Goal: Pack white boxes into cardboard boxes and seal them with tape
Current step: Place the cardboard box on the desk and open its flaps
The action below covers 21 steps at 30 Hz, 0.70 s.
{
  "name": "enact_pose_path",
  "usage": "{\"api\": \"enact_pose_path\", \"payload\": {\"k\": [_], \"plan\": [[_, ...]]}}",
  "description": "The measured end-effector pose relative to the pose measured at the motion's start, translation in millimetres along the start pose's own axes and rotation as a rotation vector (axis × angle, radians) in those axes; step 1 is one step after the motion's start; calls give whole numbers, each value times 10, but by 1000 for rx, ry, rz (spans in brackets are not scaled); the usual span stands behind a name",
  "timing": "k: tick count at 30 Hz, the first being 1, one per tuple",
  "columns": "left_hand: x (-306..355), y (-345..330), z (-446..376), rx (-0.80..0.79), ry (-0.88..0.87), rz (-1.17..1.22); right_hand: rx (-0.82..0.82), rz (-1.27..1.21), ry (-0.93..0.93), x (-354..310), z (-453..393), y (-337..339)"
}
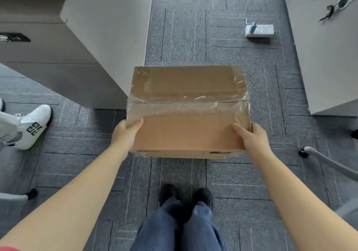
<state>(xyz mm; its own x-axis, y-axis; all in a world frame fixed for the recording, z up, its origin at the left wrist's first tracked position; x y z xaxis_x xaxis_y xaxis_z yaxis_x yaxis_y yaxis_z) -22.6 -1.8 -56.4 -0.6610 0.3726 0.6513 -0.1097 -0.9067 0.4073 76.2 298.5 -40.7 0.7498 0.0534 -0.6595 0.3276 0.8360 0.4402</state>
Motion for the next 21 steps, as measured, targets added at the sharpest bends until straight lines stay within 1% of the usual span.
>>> {"api": "enact_pose_path", "payload": {"k": [8, 11, 16, 21], "plan": [[737, 345, 869, 17, -64, 18, 112, -99, 114, -647, 782, 693], [983, 420, 1232, 19, -121, 23, 127, -123, 149, -826, 1046, 964], [1316, 367, 1807, 8, -226, 59, 171, -138, 216, -978, 1359, 1519], [1570, 154, 2363, 1, -301, 107, 179, -205, 284, -964, 1643, 2167]]}}
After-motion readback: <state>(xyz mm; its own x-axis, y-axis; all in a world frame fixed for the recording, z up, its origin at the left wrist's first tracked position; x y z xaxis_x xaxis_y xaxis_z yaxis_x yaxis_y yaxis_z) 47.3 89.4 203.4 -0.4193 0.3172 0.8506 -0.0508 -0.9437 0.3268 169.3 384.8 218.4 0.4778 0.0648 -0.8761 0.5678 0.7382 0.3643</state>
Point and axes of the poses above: each hand's wrist, its own z-axis away from the middle knuckle, its own y-axis out of the back of the hand, x = y × z, the point moved 4 cm from there along -z, towards the middle knuckle, and after that the axes turned 3 degrees about z, right-handed, at the moved point
